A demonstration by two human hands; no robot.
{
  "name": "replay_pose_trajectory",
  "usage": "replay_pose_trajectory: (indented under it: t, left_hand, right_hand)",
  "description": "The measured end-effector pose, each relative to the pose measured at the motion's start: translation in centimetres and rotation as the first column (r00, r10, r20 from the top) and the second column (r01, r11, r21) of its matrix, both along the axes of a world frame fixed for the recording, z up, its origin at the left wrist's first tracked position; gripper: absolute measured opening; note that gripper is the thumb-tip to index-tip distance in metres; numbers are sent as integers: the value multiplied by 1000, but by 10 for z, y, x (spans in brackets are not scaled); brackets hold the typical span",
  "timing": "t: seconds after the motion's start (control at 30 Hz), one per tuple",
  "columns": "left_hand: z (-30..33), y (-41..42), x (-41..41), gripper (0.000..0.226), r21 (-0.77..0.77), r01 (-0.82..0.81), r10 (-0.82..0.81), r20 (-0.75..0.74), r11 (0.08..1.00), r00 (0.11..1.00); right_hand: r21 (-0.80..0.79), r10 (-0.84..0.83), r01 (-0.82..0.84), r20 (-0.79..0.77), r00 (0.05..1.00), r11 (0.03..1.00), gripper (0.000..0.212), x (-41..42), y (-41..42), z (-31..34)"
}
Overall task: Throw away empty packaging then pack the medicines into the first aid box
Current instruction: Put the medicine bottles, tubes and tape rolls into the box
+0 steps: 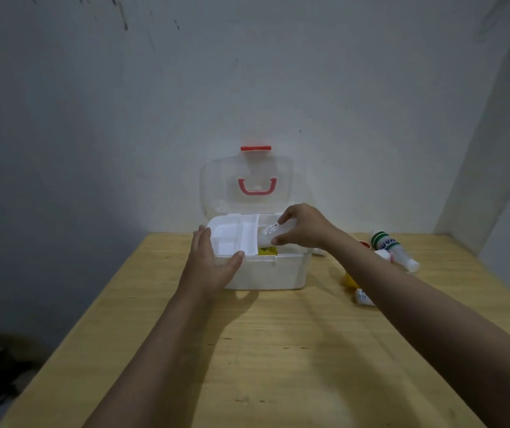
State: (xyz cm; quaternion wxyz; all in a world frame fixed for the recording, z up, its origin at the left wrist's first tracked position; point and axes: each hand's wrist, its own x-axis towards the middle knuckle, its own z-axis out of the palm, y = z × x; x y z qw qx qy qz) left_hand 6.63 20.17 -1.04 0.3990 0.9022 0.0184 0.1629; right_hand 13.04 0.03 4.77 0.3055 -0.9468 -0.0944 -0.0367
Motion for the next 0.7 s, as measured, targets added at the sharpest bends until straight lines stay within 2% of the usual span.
replay_pose_trajectory:
  t: [0.33, 0.6, 0.7]
  left_hand:
    - [1, 1, 2, 74, 22, -9, 9, 7, 1000, 1000]
    - [0, 1, 3, 73, 22, -16, 15, 37, 1000, 999]
    - [-1, 0, 4, 74, 26, -25, 24, 34, 999, 999]
  right_hand:
    - [-240, 40, -27, 48, 998, 970, 45, 4, 22, -13]
    - [-168, -67, 70, 22, 998, 983, 53, 6, 26, -13]
    - [-86, -61, 58, -29, 998, 995, 48, 8, 27, -9]
